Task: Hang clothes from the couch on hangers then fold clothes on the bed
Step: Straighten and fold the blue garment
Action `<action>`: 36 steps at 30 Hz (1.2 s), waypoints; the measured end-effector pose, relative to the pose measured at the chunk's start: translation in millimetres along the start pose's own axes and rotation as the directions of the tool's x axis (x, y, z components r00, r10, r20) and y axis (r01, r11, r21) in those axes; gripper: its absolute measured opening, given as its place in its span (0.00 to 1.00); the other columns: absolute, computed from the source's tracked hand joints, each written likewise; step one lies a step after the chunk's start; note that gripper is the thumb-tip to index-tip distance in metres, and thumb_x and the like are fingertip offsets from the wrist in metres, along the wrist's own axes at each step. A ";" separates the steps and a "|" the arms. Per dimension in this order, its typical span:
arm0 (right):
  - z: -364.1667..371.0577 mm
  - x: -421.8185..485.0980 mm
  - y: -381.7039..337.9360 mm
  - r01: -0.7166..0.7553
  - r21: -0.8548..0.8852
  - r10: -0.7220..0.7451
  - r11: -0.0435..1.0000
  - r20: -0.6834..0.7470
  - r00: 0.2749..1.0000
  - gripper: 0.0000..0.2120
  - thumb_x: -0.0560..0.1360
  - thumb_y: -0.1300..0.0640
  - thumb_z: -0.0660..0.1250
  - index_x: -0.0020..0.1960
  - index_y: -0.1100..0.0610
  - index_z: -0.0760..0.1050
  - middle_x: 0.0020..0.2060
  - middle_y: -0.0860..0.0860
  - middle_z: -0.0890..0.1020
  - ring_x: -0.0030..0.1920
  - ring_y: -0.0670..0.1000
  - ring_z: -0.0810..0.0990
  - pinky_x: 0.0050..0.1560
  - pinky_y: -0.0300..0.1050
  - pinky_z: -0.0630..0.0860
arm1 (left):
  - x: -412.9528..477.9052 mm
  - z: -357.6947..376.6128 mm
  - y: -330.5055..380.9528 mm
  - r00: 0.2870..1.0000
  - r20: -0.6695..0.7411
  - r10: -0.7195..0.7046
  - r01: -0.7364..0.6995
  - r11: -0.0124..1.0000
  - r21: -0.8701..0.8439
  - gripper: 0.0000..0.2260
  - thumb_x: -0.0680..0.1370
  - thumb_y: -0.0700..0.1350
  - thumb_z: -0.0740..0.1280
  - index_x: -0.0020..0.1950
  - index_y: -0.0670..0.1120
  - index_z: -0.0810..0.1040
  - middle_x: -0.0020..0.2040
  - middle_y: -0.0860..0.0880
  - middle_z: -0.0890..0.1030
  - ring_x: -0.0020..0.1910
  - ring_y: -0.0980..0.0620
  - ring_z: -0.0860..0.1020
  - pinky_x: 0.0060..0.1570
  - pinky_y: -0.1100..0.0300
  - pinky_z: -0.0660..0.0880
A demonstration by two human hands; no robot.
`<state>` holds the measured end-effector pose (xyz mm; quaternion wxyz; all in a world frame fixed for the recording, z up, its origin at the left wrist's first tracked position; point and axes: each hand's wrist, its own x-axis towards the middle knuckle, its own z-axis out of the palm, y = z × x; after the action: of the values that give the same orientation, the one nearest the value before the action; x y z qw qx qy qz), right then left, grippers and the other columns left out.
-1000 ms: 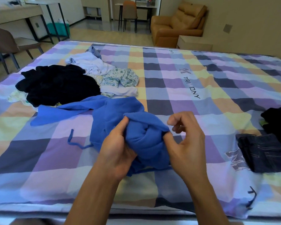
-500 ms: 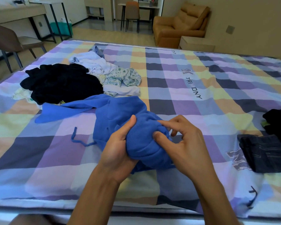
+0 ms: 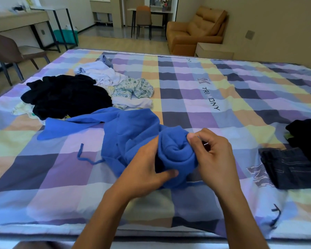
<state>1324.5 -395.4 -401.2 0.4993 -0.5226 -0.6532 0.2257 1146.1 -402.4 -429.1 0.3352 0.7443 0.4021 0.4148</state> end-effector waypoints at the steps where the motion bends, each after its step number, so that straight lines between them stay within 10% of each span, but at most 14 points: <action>1: -1.8 0.5 -0.5 0.013 0.014 -0.013 1.000 -0.007 1.000 0.19 0.80 0.51 0.64 0.31 0.54 0.66 0.29 0.47 0.69 0.31 0.45 0.66 0.34 0.37 0.64 | 3.8 -0.3 -1.3 1.000 -0.015 0.019 -0.018 0.999 0.044 0.21 0.74 0.37 0.74 0.64 0.49 0.76 0.58 0.59 0.81 0.60 0.57 0.79 0.59 0.59 0.76; 8: -37.6 10.8 15.8 0.049 -0.090 -0.080 0.995 -0.385 0.919 0.12 0.83 0.56 0.62 0.41 0.53 0.75 0.33 0.44 0.75 0.34 0.41 0.71 0.38 0.36 0.67 | 17.9 -35.9 -17.6 0.989 -0.135 -0.056 0.096 0.946 0.310 0.11 0.72 0.34 0.71 0.43 0.48 0.75 0.34 0.51 0.76 0.33 0.52 0.74 0.36 0.51 0.73; 11: -58.0 16.6 16.2 0.039 0.017 -0.023 0.999 -0.540 0.841 0.16 0.85 0.55 0.60 0.38 0.51 0.71 0.31 0.49 0.71 0.34 0.44 0.68 0.36 0.42 0.66 | 23.8 -61.4 -33.5 0.955 -0.274 -0.115 0.221 0.892 0.395 0.14 0.68 0.29 0.66 0.39 0.49 0.73 0.33 0.53 0.78 0.35 0.52 0.76 0.36 0.49 0.74; 16: -42.2 13.5 4.8 0.075 0.047 -0.051 0.996 -0.388 0.920 0.18 0.85 0.56 0.60 0.36 0.57 0.71 0.31 0.57 0.68 0.33 0.45 0.65 0.33 0.45 0.63 | 28.2 -61.7 -12.7 0.958 -0.264 -0.113 0.245 0.800 0.547 0.14 0.71 0.35 0.70 0.51 0.52 0.75 0.49 0.55 0.74 0.50 0.49 0.75 0.48 0.56 0.69; 19: -26.7 6.4 -1.7 0.119 0.051 -0.096 0.992 -0.323 0.941 0.17 0.84 0.55 0.61 0.37 0.58 0.72 0.31 0.54 0.69 0.32 0.44 0.65 0.33 0.45 0.64 | 27.9 -46.1 44.0 0.934 -0.353 -0.056 0.082 0.995 0.060 0.04 0.75 0.44 0.72 0.46 0.49 0.78 0.40 0.57 0.79 0.39 0.56 0.75 0.40 0.69 0.69; 21: -18.8 1.3 -7.2 0.159 0.055 -0.139 0.986 -0.263 0.955 0.14 0.83 0.53 0.62 0.39 0.55 0.75 0.32 0.50 0.74 0.33 0.45 0.70 0.34 0.43 0.67 | 31.1 -34.2 67.5 0.944 -0.280 -0.176 0.113 0.968 -0.225 0.14 0.74 0.60 0.69 0.45 0.49 0.79 0.38 0.54 0.80 0.35 0.53 0.77 0.37 0.62 0.72; 23: -11.7 -2.7 -15.3 0.195 0.100 -0.172 0.976 -0.204 0.964 0.12 0.83 0.53 0.63 0.42 0.49 0.78 0.34 0.44 0.78 0.35 0.44 0.74 0.37 0.38 0.70 | 32.5 -23.6 69.4 0.950 -0.200 -0.238 0.211 0.966 -0.148 0.20 0.69 0.67 0.68 0.47 0.53 0.80 0.42 0.53 0.82 0.39 0.51 0.81 0.38 0.57 0.76; 28: -5.7 -6.1 -21.3 0.197 0.191 -0.166 0.962 -0.169 0.972 0.09 0.81 0.59 0.65 0.48 0.47 0.81 0.38 0.42 0.83 0.39 0.45 0.81 0.42 0.36 0.75 | 28.6 -6.7 58.2 0.979 -0.118 -0.167 0.164 0.986 -0.034 0.10 0.75 0.55 0.68 0.42 0.49 0.80 0.35 0.52 0.79 0.36 0.53 0.77 0.39 0.58 0.73; 36: -27.1 -9.3 1.9 0.311 -0.075 -0.309 0.947 0.038 0.950 0.11 0.80 0.68 0.63 0.43 0.56 0.66 0.35 0.51 0.71 0.35 0.55 0.70 0.35 0.53 0.69 | 27.0 -15.7 50.8 0.894 -0.061 -0.443 0.259 0.624 -0.737 0.09 0.78 0.43 0.66 0.48 0.39 0.83 0.46 0.41 0.84 0.43 0.47 0.82 0.44 0.56 0.80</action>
<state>1348.9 -409.4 -395.8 0.4986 -0.4301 -0.7422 0.1248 1157.3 -399.0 -370.7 0.6204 0.4069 0.3851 0.5488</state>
